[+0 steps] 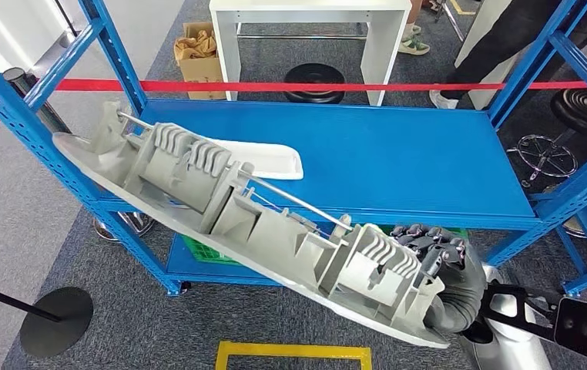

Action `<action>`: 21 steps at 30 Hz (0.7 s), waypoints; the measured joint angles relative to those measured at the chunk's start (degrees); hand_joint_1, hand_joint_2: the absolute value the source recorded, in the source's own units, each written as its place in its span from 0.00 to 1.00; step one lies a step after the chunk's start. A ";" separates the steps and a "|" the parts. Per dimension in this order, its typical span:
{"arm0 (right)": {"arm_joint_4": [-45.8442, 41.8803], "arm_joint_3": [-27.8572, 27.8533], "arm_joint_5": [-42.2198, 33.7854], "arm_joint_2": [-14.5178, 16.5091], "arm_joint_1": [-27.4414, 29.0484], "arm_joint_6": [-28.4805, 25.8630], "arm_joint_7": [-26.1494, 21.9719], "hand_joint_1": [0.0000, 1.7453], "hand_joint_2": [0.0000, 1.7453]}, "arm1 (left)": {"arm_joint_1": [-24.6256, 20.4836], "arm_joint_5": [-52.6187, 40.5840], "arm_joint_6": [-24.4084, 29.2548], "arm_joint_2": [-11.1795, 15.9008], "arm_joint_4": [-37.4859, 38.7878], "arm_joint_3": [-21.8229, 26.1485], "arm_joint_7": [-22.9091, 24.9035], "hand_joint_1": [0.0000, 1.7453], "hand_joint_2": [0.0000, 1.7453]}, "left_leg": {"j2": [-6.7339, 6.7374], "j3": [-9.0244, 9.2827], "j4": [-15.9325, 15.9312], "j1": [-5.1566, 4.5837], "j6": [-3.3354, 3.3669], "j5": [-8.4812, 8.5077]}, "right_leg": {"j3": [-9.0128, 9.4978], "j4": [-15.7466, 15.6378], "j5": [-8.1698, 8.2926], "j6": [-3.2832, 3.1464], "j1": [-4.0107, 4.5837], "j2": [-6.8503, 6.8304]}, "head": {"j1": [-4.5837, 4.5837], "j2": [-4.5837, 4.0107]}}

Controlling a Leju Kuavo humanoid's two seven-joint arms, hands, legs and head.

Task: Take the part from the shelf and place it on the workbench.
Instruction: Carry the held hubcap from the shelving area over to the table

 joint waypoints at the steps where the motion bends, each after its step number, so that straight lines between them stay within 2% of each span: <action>1: 0.12 -0.01 0.40 -0.08 0.06 -0.10 -0.16 1.00 1.00 | 0.02 0.06 0.14 0.13 0.03 -0.05 0.43 0.00 0.00 | 0.04 -0.74 0.12 0.00 -0.07 0.50 | 0.90 0.19 0.75 0.02 -0.01 -0.01 | 0.02 0.00; 2: 0.21 -0.05 0.80 -0.16 0.09 -0.30 -0.23 1.00 1.00 | 0.02 0.13 0.28 0.28 0.08 -0.15 1.01 0.00 0.00 | 0.06 -1.46 0.30 0.03 -0.20 0.96 | 2.87 -1.79 2.27 -0.02 -0.03 -0.01 | 0.02 0.00; 3: 0.24 -0.13 1.06 -0.23 0.09 -0.62 -0.13 1.00 1.00 | 0.02 0.17 0.42 0.49 0.15 -0.27 1.65 0.00 0.00 | 0.06 -2.12 0.58 0.07 -0.39 1.38 | 5.74 -5.55 3.72 -0.10 -0.07 -0.02 | 0.04 0.00; 4: 0.23 -0.23 1.26 -0.28 0.10 -1.00 0.07 1.00 1.00 | 0.05 0.20 0.50 0.76 0.22 -0.40 2.28 0.00 0.00 | 0.03 -2.75 0.93 0.03 -0.65 1.74 | 8.78 -10.00 4.31 -0.22 -0.04 -0.02 | 0.04 0.00; 5: 0.21 -0.36 1.40 -0.33 0.23 -1.37 0.27 1.00 1.00 | 0.12 0.24 0.52 1.09 0.32 -0.54 2.84 0.00 0.00 | -0.02 -3.17 1.21 0.00 -0.97 2.10 | 11.00 -13.41 4.44 -0.50 0.04 0.02 | -0.01 0.00; 6: 0.18 -0.49 1.57 -0.40 0.41 -1.67 0.44 1.00 1.00 | 0.23 0.31 0.57 1.47 0.45 -0.67 3.34 0.00 0.00 | -0.07 -3.45 1.43 -0.04 -1.32 2.44 | 12.20 -15.62 4.11 -0.83 0.17 0.11 | 0.03 0.00; 8: 0.13 -0.72 1.94 -0.67 0.87 -1.99 0.57 1.00 1.00 | 0.61 0.43 0.79 2.20 0.77 -0.85 4.02 0.00 0.00 | -0.17 -3.66 1.41 0.03 -2.07 3.29 | 11.89 -16.23 4.16 -1.79 0.41 0.28 | 0.05 0.00; 9: 0.12 -0.79 2.08 -0.80 0.98 -2.06 0.60 1.00 1.00 | 0.83 0.48 0.89 2.51 0.96 -0.90 4.23 0.00 0.00 | -0.21 -3.86 1.51 0.14 -2.44 3.22 | 11.44 -16.28 4.54 -2.29 0.37 0.25 | 0.13 0.00; 10: 0.12 -0.84 2.17 -0.91 1.08 -2.09 0.62 1.00 1.00 | 1.04 0.50 0.96 2.75 1.09 -0.93 4.38 0.00 0.00 | -0.26 -4.22 2.07 0.23 -2.80 2.25 | 10.95 -16.27 5.10 -2.85 0.30 0.19 | 0.05 0.00; 11: 0.12 -0.85 2.20 -0.97 1.16 -2.11 0.63 1.00 1.00 | 1.19 0.57 1.00 2.96 1.20 -0.98 4.51 0.00 0.00 | -0.28 -4.84 3.59 0.32 -3.13 0.25 | 10.36 -16.32 5.73 -3.31 0.17 0.09 | 0.00 0.00; 13: 0.12 -0.89 2.29 -1.04 1.35 -2.33 0.49 1.00 1.00 | 1.29 0.96 1.21 3.17 1.28 -1.07 4.85 0.00 0.00 | -0.28 -6.77 10.03 0.46 -3.67 -5.65 | 8.87 -16.28 7.06 -3.73 0.13 -0.03 | -0.13 0.00; 14: 0.12 -0.96 2.39 -1.09 1.48 -2.60 0.32 1.00 1.00 | 1.28 1.19 1.39 3.21 1.30 -1.12 4.98 0.00 0.00 | -0.27 -7.64 13.82 0.51 -3.83 -7.79 | 8.08 -16.25 7.72 -3.74 0.15 -0.07 | -0.14 0.00; 15: 0.12 -1.10 2.64 -1.14 1.67 -3.05 0.08 1.00 1.00 | 1.28 1.38 1.54 3.23 1.30 -1.17 5.10 0.00 0.00 | -0.27 -7.97 16.76 0.54 -3.92 -8.63 | 7.24 -16.20 8.40 -3.69 0.16 -0.09 | -0.13 0.00; 16: 0.12 -1.27 2.92 -1.20 1.90 -3.57 -0.18 1.00 1.00 | 1.28 1.45 1.62 3.20 1.30 -1.24 5.14 0.00 0.00 | -0.27 -7.41 17.91 0.56 -3.92 -8.13 | 6.48 -16.17 9.03 -3.58 0.16 -0.11 | -0.15 0.00; 17: 0.12 -1.45 3.22 -1.26 2.16 -4.07 -0.51 1.00 1.00 | 1.28 1.47 1.57 3.16 1.29 -1.33 5.07 0.00 0.00 | -0.27 -5.79 16.96 0.57 -3.84 -6.75 | 5.70 -16.14 9.62 -3.43 0.16 -0.12 | -0.15 0.00; 18: 0.11 -1.63 3.52 -1.30 2.42 -4.45 -0.85 1.00 1.00 | 1.27 1.44 1.40 3.13 1.28 -1.42 4.95 0.00 0.00 | -0.29 -3.10 13.97 0.57 -3.68 -5.27 | 5.02 -16.13 10.20 -3.25 0.16 -0.12 | -0.15 0.00; 19: 0.09 -1.80 3.80 -1.33 2.65 -4.68 -1.26 1.00 1.00 | 1.22 1.38 1.22 3.07 1.26 -1.54 4.78 0.00 0.00 | -0.37 0.30 9.68 0.53 -3.47 -4.51 | 4.50 -16.11 10.69 -3.03 0.20 -0.11 | -0.16 0.00; 20: 0.07 -1.99 4.14 -1.33 2.85 -4.72 -1.69 1.00 1.00 | 1.13 1.35 1.03 3.01 1.25 -1.65 4.57 0.00 0.00 | -0.51 3.53 5.16 0.43 -3.22 -4.50 | 4.10 -16.10 11.19 -2.75 0.27 -0.12 | -0.13 0.00; 21: 0.02 -2.20 4.60 -1.29 3.00 -4.57 -2.06 1.00 1.00 | 1.03 1.41 0.84 2.90 1.24 -1.74 4.36 0.00 0.00 | -0.65 5.76 1.79 0.29 -2.94 -4.88 | 3.86 -16.12 11.69 -2.41 0.32 -0.15 | -0.09 0.00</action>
